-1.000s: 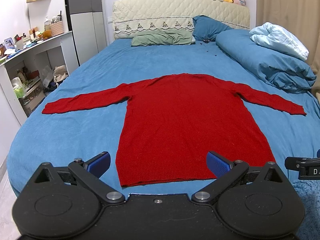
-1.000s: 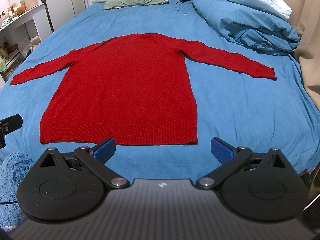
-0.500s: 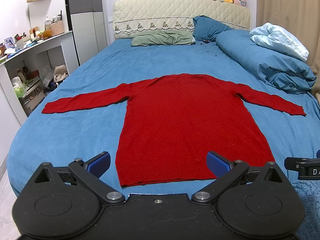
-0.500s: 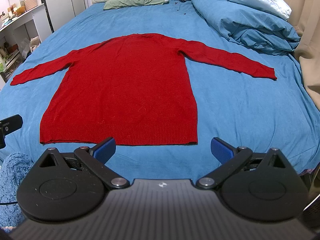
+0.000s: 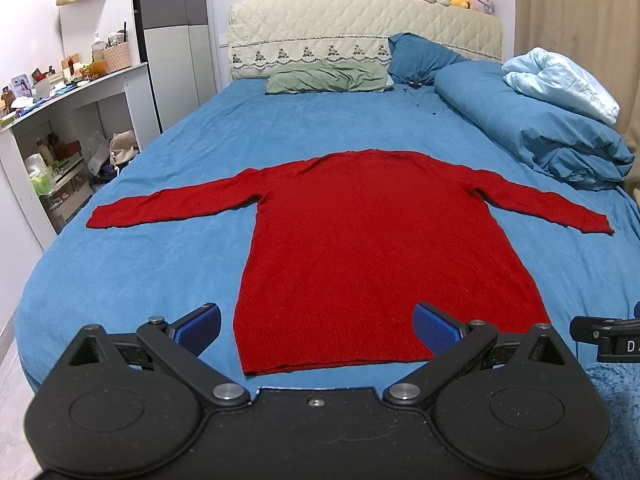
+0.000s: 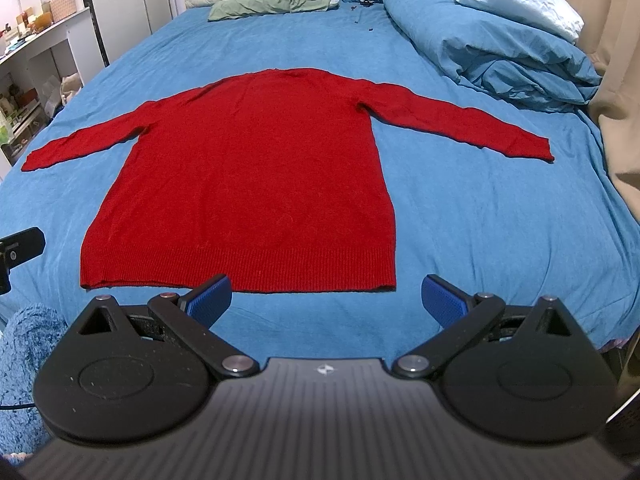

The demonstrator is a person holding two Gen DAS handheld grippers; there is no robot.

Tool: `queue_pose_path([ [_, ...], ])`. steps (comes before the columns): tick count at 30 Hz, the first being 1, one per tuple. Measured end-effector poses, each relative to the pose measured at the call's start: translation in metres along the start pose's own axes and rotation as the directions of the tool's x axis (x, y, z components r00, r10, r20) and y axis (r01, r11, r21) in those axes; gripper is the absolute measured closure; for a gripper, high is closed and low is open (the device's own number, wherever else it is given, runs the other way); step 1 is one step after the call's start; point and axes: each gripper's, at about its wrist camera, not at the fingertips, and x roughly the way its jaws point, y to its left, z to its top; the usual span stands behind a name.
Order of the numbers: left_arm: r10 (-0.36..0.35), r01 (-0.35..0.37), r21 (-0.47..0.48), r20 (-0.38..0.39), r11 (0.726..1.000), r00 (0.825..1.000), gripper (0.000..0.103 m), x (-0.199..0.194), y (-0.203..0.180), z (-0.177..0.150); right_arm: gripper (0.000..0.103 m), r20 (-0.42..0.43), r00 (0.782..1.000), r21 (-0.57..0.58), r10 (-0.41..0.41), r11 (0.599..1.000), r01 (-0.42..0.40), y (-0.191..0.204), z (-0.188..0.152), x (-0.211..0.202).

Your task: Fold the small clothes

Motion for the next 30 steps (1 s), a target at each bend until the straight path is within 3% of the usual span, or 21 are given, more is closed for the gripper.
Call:
queue_pose_path([
  [6, -0.023, 0.020, 0.034, 0.082, 0.999, 0.996, 0.000, -0.002, -0.005, 0.035, 0.000, 0.064, 0.998, 0.033, -0.028, 0.999, 0.026, -0.015, 0.017, -0.011],
  [11, -0.084, 0.063, 0.101, 0.220, 0.993, 0.972, 0.000, 0.004, -0.024, 0.106, 0.000, 0.134, 0.988, 0.122, -0.076, 0.991, 0.060, -0.058, 0.059, -0.015],
  [16, -0.153, 0.113, 0.157, 0.272, 0.981, 0.950, 0.000, 0.038, -0.059, 0.169, 0.000, 0.190, 0.967, 0.207, -0.171, 0.970, 0.130, -0.116, 0.114, 0.002],
  [18, -0.185, 0.141, 0.175, 0.265, 0.974, 0.946, 0.000, 0.063, -0.076, 0.190, 0.000, 0.199, 0.959, 0.234, -0.201, 0.960, 0.152, -0.139, 0.134, 0.017],
  [24, -0.288, 0.262, 0.181, 0.136, 0.948, 0.948, 0.000, 0.173, -0.138, 0.228, 0.000, 0.181, 0.951, 0.383, -0.250, 0.909, 0.167, -0.208, 0.169, 0.092],
  [30, -0.295, 0.294, 0.165, -0.014, 0.942, 0.955, 0.000, 0.288, -0.189, 0.223, 0.000, 0.114, 0.951, 0.464, -0.287, 0.862, 0.204, -0.251, 0.153, 0.181],
])
